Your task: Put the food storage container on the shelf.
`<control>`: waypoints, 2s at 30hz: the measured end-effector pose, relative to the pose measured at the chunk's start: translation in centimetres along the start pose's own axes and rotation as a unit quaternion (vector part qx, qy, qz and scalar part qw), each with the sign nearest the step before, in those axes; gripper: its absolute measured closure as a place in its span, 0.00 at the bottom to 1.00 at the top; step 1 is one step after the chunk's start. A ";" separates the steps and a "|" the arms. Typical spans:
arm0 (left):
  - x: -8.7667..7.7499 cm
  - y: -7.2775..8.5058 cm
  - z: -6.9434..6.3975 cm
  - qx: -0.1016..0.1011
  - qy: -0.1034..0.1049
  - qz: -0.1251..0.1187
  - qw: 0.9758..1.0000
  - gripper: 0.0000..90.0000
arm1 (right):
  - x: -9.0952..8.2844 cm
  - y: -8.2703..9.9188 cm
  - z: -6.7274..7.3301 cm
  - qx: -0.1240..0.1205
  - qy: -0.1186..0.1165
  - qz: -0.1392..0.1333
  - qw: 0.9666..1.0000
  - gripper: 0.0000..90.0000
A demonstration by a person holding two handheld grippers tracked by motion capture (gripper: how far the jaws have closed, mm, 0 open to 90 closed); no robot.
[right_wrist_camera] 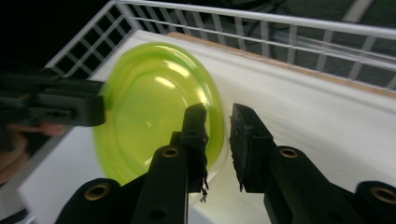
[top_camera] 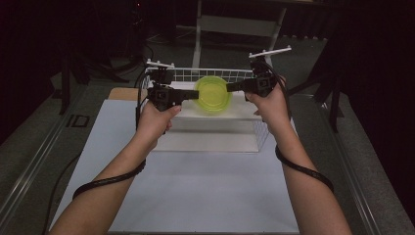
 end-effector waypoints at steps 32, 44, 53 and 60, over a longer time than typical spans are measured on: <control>0.4 -1.2 0.4 0.020 -0.072 -0.045 0.996 0.41 | 0.5 -1.7 0.1 -0.036 0.050 -0.060 0.996 0.57; -2.5 2.4 -1.7 0.095 -0.051 -0.101 0.989 0.15 | -1.5 2.8 4.3 -0.064 -0.010 -0.080 0.995 1.00; -3.3 8.1 -3.2 0.171 -0.068 -0.129 0.974 0.00 | 0.9 6.8 5.3 -0.064 -0.025 -0.071 0.995 1.00; -2.5 11.8 -3.5 0.182 -0.045 -0.113 0.976 0.00 | 2.9 6.8 4.1 -0.044 -0.012 -0.057 0.997 1.00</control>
Point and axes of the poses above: each handheld gripper's, and its own axes: x roughly forward along the jaws, y roughly out of its underside, z roughly to its left, the point moved 5 cm from there along x, roughly forward along the jaws, and after that the axes turned 4 degrees about z, right-handed, at the moved point
